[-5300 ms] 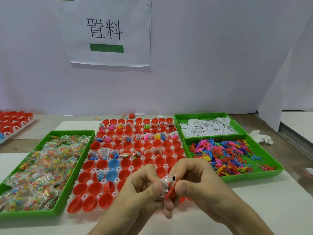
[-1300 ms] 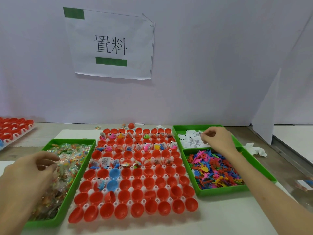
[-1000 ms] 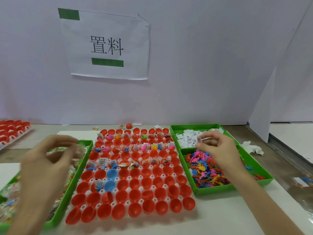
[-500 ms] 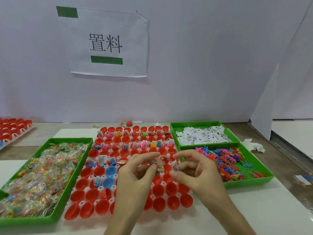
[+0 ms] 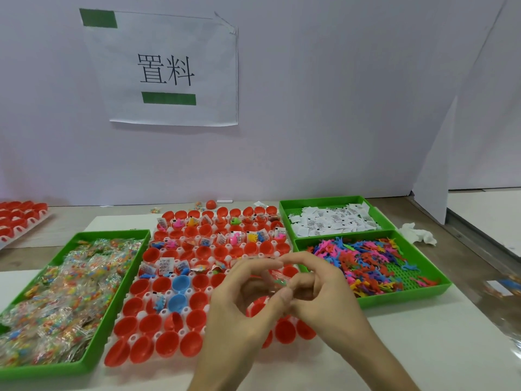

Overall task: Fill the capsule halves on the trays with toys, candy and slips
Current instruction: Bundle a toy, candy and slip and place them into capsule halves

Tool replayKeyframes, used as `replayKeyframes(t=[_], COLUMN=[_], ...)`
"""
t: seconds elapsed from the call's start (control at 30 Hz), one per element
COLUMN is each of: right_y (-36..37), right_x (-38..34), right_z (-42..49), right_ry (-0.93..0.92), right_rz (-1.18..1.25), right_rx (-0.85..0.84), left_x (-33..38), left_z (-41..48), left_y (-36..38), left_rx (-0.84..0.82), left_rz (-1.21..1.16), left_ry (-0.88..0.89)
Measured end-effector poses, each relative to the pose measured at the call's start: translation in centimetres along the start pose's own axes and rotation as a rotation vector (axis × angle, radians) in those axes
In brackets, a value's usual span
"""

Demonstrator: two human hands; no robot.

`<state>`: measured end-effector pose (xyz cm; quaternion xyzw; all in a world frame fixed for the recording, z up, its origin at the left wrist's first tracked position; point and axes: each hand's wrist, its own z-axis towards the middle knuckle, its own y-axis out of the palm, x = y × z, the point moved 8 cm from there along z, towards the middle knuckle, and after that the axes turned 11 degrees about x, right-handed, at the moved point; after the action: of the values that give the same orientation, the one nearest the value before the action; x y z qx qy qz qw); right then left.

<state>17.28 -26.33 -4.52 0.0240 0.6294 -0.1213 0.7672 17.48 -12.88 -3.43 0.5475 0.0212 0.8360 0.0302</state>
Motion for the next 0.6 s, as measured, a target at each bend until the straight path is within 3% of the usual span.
replayKeyframes(t=[0.27, 0.6], right_y=[0.9, -0.6], right_x=[-0.2, -0.5], right_z=[-0.5, 0.3], right_ry=[-0.041, -0.088], right_rz=[-0.061, -0.025], right_rx=[-0.168, -0.017], left_x=[-0.8, -1.1], left_z=[0.4, 0.4], left_y=[-1.0, -1.3], left_rx=[0.068, 0.11], left_rz=[0.044, 0.049], left_ry=[-0.025, -0.06])
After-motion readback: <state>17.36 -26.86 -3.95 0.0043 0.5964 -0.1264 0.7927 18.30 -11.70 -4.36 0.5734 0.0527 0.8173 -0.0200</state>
